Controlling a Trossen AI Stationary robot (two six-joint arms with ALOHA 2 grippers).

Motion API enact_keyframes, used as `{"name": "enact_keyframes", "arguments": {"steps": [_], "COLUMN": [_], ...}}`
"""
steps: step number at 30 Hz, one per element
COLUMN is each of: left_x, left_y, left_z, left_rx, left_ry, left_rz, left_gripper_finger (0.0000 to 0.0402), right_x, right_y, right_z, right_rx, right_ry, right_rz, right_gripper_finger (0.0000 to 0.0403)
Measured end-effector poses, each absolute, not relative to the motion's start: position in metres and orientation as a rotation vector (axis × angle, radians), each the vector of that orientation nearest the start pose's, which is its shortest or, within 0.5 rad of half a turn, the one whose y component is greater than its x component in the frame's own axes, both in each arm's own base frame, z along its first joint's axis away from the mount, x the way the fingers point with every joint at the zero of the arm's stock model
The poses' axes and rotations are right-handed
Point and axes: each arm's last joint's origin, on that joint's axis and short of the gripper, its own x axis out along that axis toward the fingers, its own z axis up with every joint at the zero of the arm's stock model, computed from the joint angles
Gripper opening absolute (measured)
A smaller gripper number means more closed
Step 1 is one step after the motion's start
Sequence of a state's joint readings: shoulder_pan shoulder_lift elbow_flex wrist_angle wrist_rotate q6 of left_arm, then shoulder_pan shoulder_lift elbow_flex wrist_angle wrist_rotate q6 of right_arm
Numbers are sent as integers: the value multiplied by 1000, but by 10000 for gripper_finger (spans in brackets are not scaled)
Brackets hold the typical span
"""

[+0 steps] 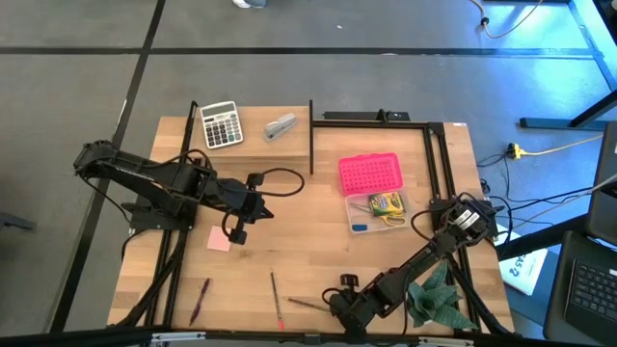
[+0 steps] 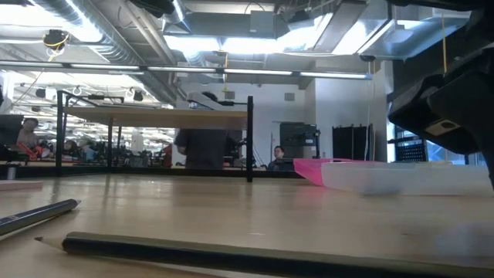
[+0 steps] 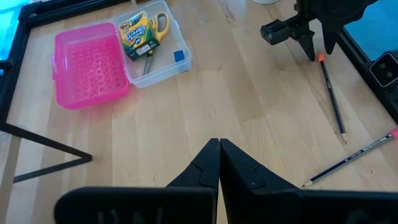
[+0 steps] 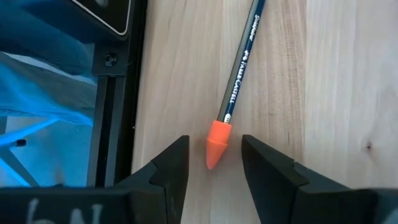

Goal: Pack school essentials
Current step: Put the orange pencil into the pink supply box

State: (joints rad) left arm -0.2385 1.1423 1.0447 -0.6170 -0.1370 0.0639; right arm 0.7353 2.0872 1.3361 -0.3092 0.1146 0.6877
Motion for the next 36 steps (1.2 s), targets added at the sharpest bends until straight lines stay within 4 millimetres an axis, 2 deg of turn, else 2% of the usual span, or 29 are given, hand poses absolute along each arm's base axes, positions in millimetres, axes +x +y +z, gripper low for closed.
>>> {"name": "enact_keyframes", "arguments": {"steps": [10, 23, 29, 36], "left_x": [227, 227, 227, 227], "left_y": [-51, -51, -51, -51], "left_z": [316, 316, 316, 316], "left_rx": [196, 196, 196, 196], "left_ry": [700, 700, 699, 700], "left_rz": [-116, -116, -116, -115], "left_gripper_finger": [0, 0, 0, 0], "right_x": [312, 311, 311, 312], "right_y": [277, 277, 277, 276], "right_z": [125, 125, 125, 125], "right_rx": [161, 142, 168, 176], "right_ry": [1102, 1100, 1104, 1103], "right_rz": [187, 184, 172, 169], "right_gripper_finger": [145, 65, 47, 44]}}
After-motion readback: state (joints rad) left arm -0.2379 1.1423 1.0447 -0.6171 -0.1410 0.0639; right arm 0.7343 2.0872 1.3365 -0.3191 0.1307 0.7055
